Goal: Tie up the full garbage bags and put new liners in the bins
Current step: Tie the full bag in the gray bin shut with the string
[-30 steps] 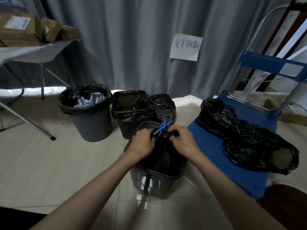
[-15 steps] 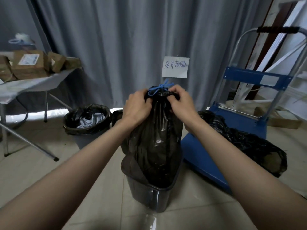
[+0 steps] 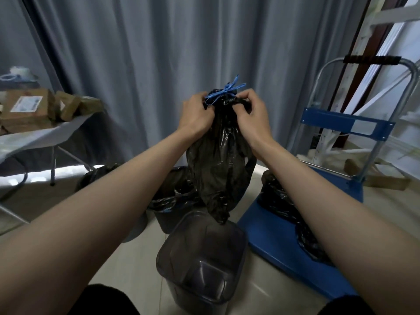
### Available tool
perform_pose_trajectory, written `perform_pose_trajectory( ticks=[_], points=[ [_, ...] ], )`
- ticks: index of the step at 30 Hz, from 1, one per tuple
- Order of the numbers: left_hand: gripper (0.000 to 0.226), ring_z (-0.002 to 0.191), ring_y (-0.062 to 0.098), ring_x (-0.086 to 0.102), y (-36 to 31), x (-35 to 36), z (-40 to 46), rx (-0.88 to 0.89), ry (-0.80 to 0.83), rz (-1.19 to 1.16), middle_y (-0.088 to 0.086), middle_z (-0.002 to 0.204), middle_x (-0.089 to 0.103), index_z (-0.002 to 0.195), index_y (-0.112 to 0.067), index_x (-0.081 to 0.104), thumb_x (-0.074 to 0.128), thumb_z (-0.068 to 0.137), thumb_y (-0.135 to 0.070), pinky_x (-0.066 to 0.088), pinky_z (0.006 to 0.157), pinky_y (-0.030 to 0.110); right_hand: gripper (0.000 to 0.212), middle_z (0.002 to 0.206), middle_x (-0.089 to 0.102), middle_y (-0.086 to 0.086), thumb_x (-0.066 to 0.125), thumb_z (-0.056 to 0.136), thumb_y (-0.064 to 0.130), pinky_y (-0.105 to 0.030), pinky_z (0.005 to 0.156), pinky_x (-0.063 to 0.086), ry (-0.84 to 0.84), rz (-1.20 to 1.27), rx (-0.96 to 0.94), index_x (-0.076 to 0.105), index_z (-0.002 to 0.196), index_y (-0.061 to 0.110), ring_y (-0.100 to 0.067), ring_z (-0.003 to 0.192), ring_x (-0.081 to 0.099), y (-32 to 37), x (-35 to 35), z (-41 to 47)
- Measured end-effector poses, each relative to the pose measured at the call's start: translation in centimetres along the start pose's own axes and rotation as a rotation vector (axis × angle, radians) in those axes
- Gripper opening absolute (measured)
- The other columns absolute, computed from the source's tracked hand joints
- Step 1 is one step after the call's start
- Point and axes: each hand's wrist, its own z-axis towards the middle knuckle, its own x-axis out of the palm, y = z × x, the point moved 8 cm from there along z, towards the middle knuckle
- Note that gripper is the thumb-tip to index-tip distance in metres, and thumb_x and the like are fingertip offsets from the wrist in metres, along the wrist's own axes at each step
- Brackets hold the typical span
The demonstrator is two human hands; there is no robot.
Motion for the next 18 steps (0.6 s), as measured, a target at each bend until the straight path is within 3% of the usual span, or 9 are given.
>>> perform_pose_trajectory(
  ticks=[4, 7, 10, 15, 18],
  points=[
    [0.035, 0.089, 0.019, 0.065, 2.3, 3.8, 2.0, -0.004, 0.043, -0.055, 0.003, 0.094, 0.072, 0.112, -0.015, 0.07, 0.049, 0.086, -0.004, 0.049, 0.076, 0.027, 0.013, 0.103, 0.065, -0.002, 0.053, 0.085, 0.014, -0.041, 0.094, 0.048, -0.015, -0.051, -0.008, 0.059, 0.093, 0.023, -0.017, 0.101, 0.059, -4.1, 0.4, 1.2],
    [0.031, 0.081, 0.015, 0.062, 4.5, 7.0, 3.2, -0.011, 0.112, -0.067, -0.002, 0.086, 0.068, 0.11, -0.014, 0.071, 0.052, 0.088, -0.004, 0.041, 0.064, 0.017, 0.015, 0.108, 0.062, -0.005, 0.055, 0.088, 0.011, -0.03, 0.096, 0.045, 0.007, -0.114, 0.042, 0.06, 0.099, 0.021, -0.012, 0.102, 0.056, -8.4, 0.9, 1.9],
    [0.028, 0.087, 0.016, 0.064, 7.5, 10.4, 4.4, -0.035, 0.168, -0.081, -0.002, 0.09, 0.067, 0.11, -0.014, 0.071, 0.054, 0.09, -0.004, 0.047, 0.075, 0.024, 0.014, 0.11, 0.061, -0.006, 0.056, 0.09, 0.009, -0.022, 0.093, 0.042, 0.018, -0.147, 0.073, 0.061, 0.1, 0.018, -0.009, 0.101, 0.054, -12.6, 1.2, 2.4],
    [0.025, 0.09, 0.01, 0.061, 13.8, 16.3, 4.9, -0.099, 0.226, -0.086, -0.008, 0.093, 0.064, 0.116, -0.016, 0.07, 0.056, 0.096, -0.012, 0.045, 0.079, 0.022, 0.013, 0.106, 0.062, -0.005, 0.052, 0.091, 0.016, -0.041, 0.096, 0.047, 0.055, -0.23, 0.199, 0.058, 0.096, 0.025, -0.02, 0.105, 0.056, -21.1, 2.7, 1.7],
    [0.022, 0.088, 0.013, 0.064, 17.1, 18.9, 4.0, -0.089, 0.229, -0.016, -0.007, 0.092, 0.067, 0.11, -0.015, 0.072, 0.055, 0.095, -0.012, 0.046, 0.077, 0.024, 0.014, 0.106, 0.063, -0.006, 0.051, 0.092, 0.014, -0.04, 0.095, 0.048, 0.089, -0.271, 0.273, 0.061, 0.1, 0.022, -0.021, 0.104, 0.057, -25.3, 3.5, 0.2]
  ],
)
